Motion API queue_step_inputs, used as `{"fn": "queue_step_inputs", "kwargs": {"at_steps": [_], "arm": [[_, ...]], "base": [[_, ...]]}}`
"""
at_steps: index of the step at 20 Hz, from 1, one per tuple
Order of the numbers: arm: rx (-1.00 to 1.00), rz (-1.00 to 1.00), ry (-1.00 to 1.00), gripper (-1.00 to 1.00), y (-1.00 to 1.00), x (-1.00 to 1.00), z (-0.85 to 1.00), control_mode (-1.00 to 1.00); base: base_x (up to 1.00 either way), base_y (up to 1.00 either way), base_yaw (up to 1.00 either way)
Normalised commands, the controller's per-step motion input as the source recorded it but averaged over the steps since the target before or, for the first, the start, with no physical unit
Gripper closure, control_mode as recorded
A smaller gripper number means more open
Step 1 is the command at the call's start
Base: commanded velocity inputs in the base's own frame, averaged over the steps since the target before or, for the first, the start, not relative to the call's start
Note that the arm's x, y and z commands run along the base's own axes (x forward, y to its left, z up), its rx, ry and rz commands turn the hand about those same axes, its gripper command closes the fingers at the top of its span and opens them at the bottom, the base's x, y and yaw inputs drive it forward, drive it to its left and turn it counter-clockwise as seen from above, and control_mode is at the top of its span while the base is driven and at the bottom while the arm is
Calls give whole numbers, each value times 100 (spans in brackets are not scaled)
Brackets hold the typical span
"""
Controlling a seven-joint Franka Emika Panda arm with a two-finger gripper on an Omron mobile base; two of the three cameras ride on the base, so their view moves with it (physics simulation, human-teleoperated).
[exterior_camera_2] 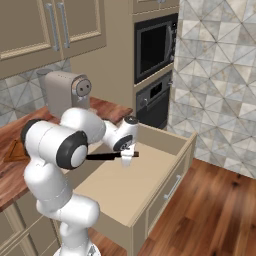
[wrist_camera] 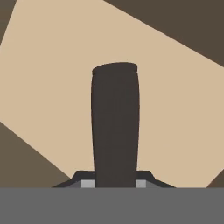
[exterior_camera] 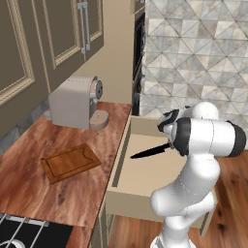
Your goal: Pick up the knife from the drawer and place it on the cutting board. Then place the meat from the plate to the cutting board.
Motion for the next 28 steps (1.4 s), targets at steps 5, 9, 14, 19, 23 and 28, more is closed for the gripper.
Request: {"fn": "queue_step_inputs", "kwargs": {"at_steps": [5,9,14,19,23,28], "arm": [[-1,13,0,100,57,0,30,-100],[-1,16,3,100,67,5,14,-100],[0,17,6,100,68,13,5,-100],[0,17,8,100,70,17,0,-100],[0,16,8,100,67,19,1,-100],[-1,14,8,100,75,24,0,-100]], "base": [[0,0,0],[0,0,0],[0,0,0],[0,0,0],[0,0,0],[0,0,0]]}}
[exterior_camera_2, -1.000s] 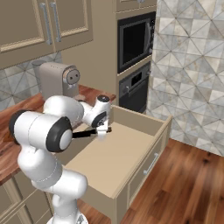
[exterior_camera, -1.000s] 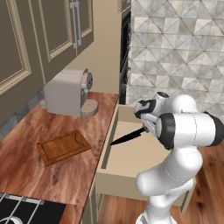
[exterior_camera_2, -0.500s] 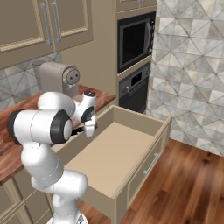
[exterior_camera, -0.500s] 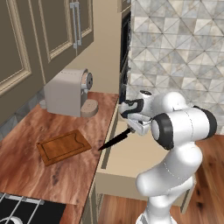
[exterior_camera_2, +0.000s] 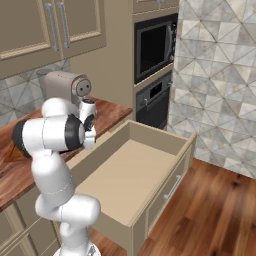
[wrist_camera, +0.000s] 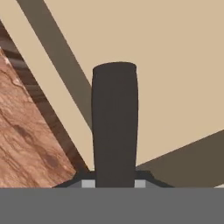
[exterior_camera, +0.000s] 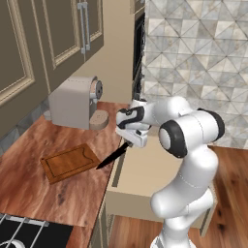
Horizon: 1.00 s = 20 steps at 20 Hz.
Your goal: Pick up the knife from the drawer and place it on the cutting board. Then place the meat from the plate to the cutting board.
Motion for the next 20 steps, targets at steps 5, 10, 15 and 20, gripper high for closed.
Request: {"fn": "queue_step_inputs", "kwargs": {"at_steps": [5,10,15,20], "arm": [[-3,12,6,100,77,24,0,-100],[-2,8,3,100,72,31,0,-100],[-1,7,5,100,66,33,0,-100],[-4,4,5,100,65,28,-1,-100]], "base": [[0,0,0],[0,0,0],[0,0,0],[0,0,0]]}}
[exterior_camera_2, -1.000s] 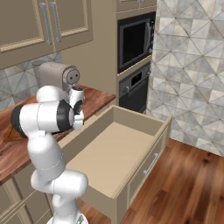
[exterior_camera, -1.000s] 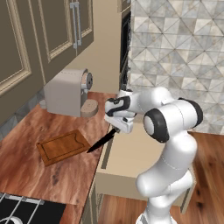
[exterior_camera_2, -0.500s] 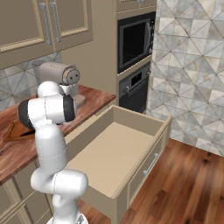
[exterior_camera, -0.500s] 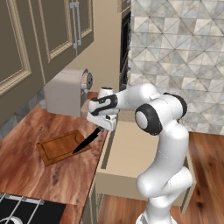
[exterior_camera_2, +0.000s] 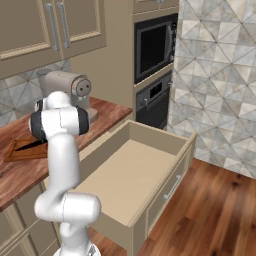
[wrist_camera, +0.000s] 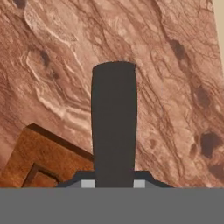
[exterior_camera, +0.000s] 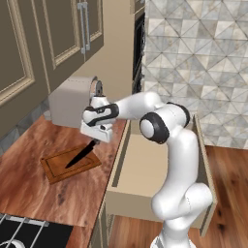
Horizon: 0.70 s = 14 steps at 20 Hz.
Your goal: Pick up the knife from the drawer and place it on the cutting board. Then place the meat from the plate to the cutting board.
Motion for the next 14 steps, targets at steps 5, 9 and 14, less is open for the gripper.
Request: {"fn": "queue_step_inputs", "kwargs": {"at_steps": [5,9,14], "arm": [[-8,0,4,100,54,14,-4,-100],[-9,0,7,100,52,16,-6,-100],[-8,0,7,100,35,12,-15,-100]], "base": [[0,0,0],[0,0,0],[0,0,0]]}}
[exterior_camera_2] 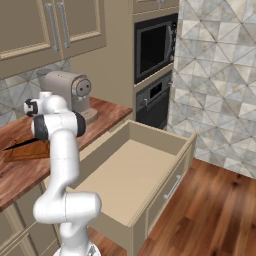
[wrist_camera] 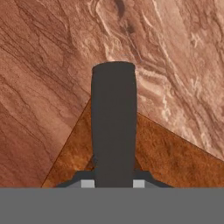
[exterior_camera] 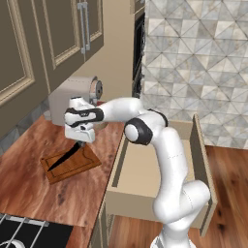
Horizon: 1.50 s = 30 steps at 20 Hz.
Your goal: Pick up the knife from the drawer and place it on the cutting board. Then place the meat from the plate to the cutting board.
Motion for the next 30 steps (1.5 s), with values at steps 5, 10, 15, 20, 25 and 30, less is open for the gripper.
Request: {"fn": "queue_step_inputs", "kwargs": {"at_steps": [5,10,15,20,25,30], "arm": [[-6,0,6,100,19,3,-20,-100],[-4,0,4,100,11,0,-20,-100],[0,0,1,100,3,0,-19,-100],[0,0,2,-100,-2,-25,-36,-100],[0,0,-7,-100,-2,-21,-8,-100],[1,0,-12,-100,-9,-23,-1,-100]], "base": [[0,0,0],[0,0,0],[0,0,0],[0,0,0],[0,0,0],[0,0,0]]}}
